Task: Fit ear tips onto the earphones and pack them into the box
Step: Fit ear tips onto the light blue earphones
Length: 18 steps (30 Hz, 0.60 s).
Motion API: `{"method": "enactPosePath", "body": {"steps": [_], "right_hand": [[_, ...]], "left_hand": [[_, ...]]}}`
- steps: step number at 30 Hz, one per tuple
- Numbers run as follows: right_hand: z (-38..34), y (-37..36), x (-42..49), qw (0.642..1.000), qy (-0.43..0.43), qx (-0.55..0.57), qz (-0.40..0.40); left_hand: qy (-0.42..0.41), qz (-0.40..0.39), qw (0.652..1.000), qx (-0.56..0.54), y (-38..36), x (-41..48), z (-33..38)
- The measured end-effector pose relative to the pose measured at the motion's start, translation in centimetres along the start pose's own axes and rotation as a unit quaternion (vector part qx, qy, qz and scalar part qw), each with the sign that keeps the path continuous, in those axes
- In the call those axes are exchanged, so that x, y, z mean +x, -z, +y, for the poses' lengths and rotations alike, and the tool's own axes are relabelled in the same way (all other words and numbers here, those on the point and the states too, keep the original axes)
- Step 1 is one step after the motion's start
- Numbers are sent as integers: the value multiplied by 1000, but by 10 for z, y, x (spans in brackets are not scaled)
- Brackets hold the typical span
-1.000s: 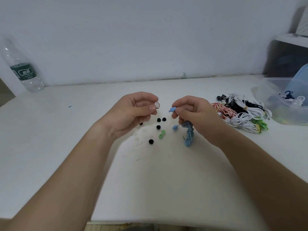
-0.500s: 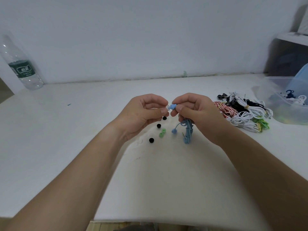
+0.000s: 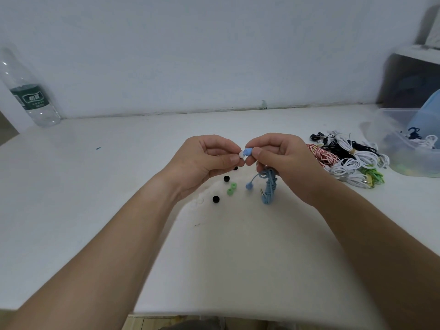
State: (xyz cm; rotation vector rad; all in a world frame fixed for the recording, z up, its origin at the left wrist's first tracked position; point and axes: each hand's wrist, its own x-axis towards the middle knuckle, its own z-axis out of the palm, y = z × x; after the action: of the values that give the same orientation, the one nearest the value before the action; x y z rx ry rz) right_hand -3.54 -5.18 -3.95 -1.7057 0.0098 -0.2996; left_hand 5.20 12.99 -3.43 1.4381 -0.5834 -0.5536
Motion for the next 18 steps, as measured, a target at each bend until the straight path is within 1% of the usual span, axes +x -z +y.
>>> {"method": "enactPosePath", "body": {"steps": [10, 18], "right_hand": [[-1, 1, 0, 1000, -4, 6, -2], [0, 2, 1, 1000, -11, 9, -7]], "left_hand": [[4, 13, 1000, -3, -2, 0, 0], [4, 5, 1000, 7, -1, 3, -4]]}}
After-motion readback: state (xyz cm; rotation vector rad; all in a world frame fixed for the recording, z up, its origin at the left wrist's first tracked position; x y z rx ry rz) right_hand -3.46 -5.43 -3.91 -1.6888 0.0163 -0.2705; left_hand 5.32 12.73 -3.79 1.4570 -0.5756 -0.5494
